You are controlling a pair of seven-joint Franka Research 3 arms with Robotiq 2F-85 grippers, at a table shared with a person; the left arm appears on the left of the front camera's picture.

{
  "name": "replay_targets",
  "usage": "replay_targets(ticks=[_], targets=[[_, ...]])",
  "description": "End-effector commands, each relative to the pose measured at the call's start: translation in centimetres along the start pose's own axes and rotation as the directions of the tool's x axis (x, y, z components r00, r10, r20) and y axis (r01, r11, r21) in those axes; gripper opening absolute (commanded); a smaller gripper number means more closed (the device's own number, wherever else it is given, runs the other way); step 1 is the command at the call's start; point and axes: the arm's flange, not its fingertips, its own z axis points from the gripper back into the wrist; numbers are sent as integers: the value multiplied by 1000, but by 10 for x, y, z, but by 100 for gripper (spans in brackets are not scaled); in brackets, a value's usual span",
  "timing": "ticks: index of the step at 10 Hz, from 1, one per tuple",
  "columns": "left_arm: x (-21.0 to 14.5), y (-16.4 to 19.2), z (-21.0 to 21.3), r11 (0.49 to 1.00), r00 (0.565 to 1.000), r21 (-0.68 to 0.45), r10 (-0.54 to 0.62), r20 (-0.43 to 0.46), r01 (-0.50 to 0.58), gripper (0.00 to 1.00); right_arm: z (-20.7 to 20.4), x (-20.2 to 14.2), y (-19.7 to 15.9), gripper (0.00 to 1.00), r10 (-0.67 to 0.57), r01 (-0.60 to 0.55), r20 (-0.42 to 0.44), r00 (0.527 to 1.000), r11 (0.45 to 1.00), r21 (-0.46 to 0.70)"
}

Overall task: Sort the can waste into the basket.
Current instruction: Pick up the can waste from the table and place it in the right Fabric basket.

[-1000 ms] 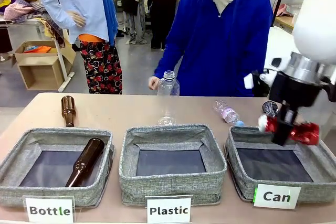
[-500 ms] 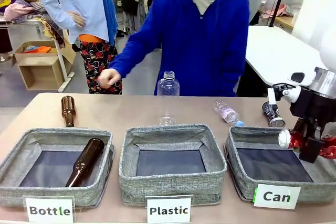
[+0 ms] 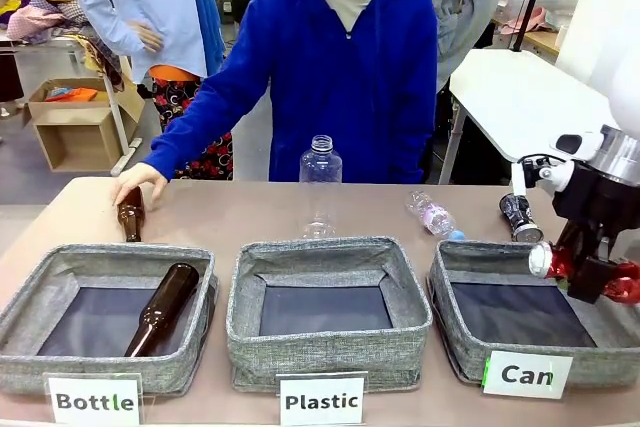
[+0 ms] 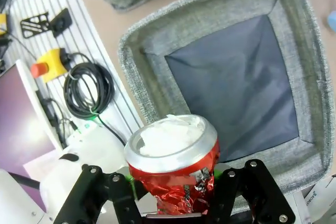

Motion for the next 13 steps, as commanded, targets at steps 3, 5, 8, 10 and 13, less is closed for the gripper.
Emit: replay_targets(ticks=[3,5,8,10,13], targets=[[-2,2,2,1000,1000,-14,-8,2,8,100,-6,-3,-12,100,-22,22,3,1000,999,-48],[-2,2,2,1000,1000,-14,-8,2,8,100,-6,-3,-14,88,-32,33,15,999,998,-46],[-2,2,2,1000,1000,-14,-8,2,8,100,-7,-4,-18,100,-29,30,25,999,999,-45],[0,0,0,1000,1000,0,0,0,0,100,-6,-5,-23,100,-44,45,56,997,999,-20],[-34,-51,97,994,993,-70,-77,89,83,100,0,-10,-33,100,-165,145,219,962,984,103]])
